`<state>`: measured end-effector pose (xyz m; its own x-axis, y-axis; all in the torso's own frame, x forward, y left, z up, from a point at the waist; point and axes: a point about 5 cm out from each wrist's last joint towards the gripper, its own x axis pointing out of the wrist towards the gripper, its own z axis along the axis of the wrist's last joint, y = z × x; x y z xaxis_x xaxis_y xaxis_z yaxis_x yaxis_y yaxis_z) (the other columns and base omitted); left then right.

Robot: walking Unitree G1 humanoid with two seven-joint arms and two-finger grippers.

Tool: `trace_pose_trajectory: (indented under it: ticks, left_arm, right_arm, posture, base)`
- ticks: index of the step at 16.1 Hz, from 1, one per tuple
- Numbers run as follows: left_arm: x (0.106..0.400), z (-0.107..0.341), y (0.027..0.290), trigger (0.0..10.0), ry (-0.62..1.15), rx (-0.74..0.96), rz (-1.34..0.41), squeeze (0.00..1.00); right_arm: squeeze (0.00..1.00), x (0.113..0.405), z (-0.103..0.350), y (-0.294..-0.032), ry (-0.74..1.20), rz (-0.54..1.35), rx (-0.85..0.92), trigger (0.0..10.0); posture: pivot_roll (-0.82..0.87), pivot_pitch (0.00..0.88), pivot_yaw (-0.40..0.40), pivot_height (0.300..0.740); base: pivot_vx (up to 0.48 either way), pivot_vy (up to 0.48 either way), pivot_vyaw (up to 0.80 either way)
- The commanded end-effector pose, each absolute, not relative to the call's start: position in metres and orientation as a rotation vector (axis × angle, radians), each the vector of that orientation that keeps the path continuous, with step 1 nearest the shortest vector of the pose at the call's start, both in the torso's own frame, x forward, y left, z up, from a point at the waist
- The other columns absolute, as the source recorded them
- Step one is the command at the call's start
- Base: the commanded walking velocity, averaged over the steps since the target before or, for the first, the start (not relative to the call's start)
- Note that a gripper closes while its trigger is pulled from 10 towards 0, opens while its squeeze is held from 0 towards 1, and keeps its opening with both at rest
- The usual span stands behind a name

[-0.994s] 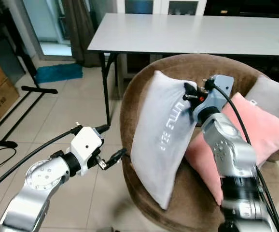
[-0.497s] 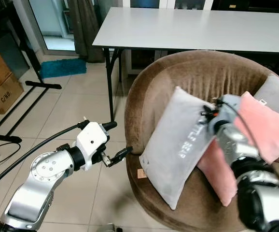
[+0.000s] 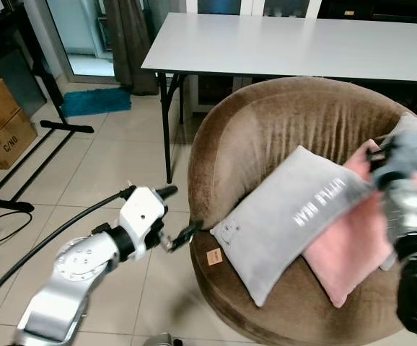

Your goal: Move the pillow to the sofa from floor

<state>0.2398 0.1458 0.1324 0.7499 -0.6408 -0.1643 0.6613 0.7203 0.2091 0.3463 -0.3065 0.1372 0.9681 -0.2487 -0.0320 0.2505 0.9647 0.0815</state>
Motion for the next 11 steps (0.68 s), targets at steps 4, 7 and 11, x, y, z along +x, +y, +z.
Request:
trace_pose_trajectory:
  ticks: [4, 7, 11]
  left_arm:
    - [0.240, 0.134, 0.160, 10.0, 0.017, 0.273, -0.433, 0.00]
    - [0.239, 0.138, 0.157, 10.0, -0.005, 0.201, -0.293, 0.00]
    - [0.241, 0.134, 0.163, 10.0, 0.000, 0.263, -0.259, 0.00]
  right_arm:
    - [0.00, 0.315, 0.153, -0.277, -0.114, -0.127, 0.007, 10.0]
    - [0.00, 0.273, 0.139, -0.232, -0.065, -0.119, 0.042, 10.0]
    - [0.00, 0.255, 0.125, -0.212, 0.031, -0.171, 0.039, 10.0]
  posture:
    - [-0.06, 0.000, -0.012, 0.740]
    - [-0.06, 0.000, -0.007, 0.740]
    - [-0.07, 0.000, -0.006, 0.740]
  base:
    - [0.000, 0.000, 0.00]
    - [0.000, -0.117, -0.77]
    - [0.000, -0.381, -0.78]
